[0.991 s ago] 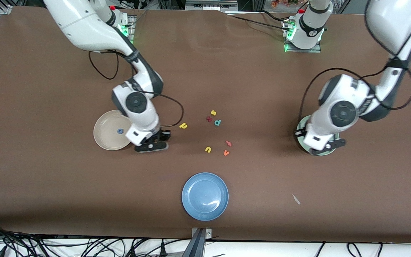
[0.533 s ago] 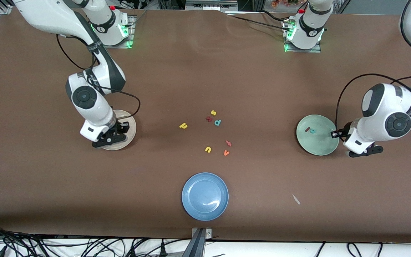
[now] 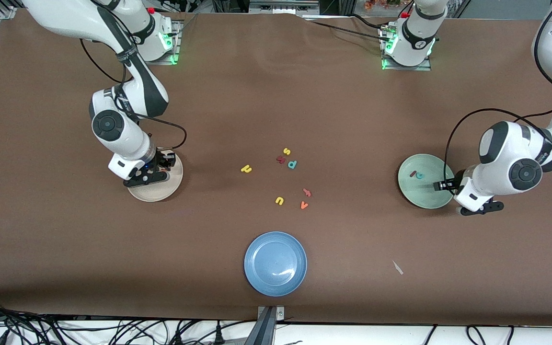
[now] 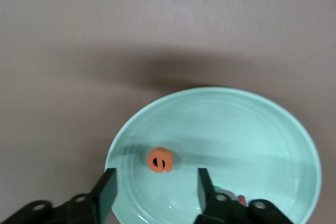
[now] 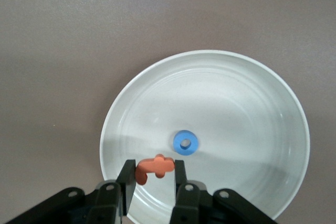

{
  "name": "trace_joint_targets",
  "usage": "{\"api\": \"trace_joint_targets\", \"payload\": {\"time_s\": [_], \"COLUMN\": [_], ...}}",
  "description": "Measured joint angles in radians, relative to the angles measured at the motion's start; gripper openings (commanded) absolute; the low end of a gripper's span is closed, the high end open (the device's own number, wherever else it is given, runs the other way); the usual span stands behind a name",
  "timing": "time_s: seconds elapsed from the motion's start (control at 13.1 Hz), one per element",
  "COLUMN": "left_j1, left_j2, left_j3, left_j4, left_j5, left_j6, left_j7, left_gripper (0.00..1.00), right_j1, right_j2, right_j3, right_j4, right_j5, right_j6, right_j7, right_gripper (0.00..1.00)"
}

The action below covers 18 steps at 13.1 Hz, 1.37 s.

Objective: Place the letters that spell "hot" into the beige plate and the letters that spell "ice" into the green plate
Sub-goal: 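Drop the orange e in the green plate while the right drops t in beige, then withdraw the left gripper to rest while the right gripper reaches the yellow n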

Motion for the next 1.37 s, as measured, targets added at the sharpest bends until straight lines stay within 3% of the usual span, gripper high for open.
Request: {"api": "trace_joint_targets", "payload": {"time_s": [0.15, 0.46, 0.61, 1.07, 1.22, 1.37], "left_j1": [0.0, -0.004, -0.007, -0.039, -0.128, -0.283], "left_j2": [-0.05, -0.106, -0.108, -0.106, -0.109, -0.132], "left_j3": [-0.03, -0.115, -0.12, -0.114, -0.03, 0.171], "left_j4": [0.04, 0.25, 0.352, 0.53, 0.551, 0.563], "left_j5": [0.0, -0.011, -0.065, -0.104, -0.125, -0.239], "left_j6": [-0.09, -0.419, -0.527, -0.753, -0.779, -0.781], "left_j7": [0.0, 0.0, 0.002, 0.01, 0.027, 0.054], "left_gripper": [1.0, 1.0, 1.0, 1.0, 1.0, 1.0], "right_j1": [0.0, -0.001, 0.013, 0.216, 0.265, 0.3], "right_j2": [0.0, 0.0, 0.003, 0.106, 0.152, 0.189], "right_j3": [0.0, 0.006, 0.05, 0.073, 0.073, 0.073], "right_j4": [-0.001, -0.001, 0.001, 0.048, 0.108, 0.152], "right_j5": [0.001, 0.017, 0.056, 0.069, 0.069, 0.063], "right_j6": [0.0, -0.001, 0.009, 0.195, 0.201, 0.201], "right_j7": [0.0, 0.046, 0.161, 0.561, 0.649, 0.709], "right_gripper": [0.83, 0.82, 0.82, 0.82, 0.82, 0.82]}}
